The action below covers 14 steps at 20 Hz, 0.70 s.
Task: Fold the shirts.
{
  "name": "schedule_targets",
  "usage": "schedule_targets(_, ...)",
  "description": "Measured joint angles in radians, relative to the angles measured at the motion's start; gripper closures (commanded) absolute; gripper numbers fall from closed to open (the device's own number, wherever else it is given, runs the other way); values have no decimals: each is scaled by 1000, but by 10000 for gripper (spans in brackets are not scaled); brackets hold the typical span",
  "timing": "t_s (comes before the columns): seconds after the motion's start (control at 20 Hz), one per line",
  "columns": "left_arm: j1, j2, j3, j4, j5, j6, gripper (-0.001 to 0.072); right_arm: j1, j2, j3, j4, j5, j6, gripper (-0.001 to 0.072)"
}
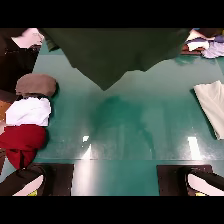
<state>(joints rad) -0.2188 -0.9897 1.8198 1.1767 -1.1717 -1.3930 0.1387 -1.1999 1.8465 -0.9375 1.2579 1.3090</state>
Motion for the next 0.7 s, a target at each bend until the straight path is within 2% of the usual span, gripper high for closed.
schedule_targets(0.2,0,48,92,-33,-23,3,677,-2,48,154,-93,61,48,696)
schedule_targets(0.35,0,47,85,-26,-82,4,677,-3,54,161,-143,93,83,695)
schedule_targets(0.5,0,18,-63,-19,-143,4,677,-3,21,51,-174,133,111,695)
schedule_targets(0.7,0,-30,-422,-23,-160,7,677,18,-54,-158,-195,174,119,695)
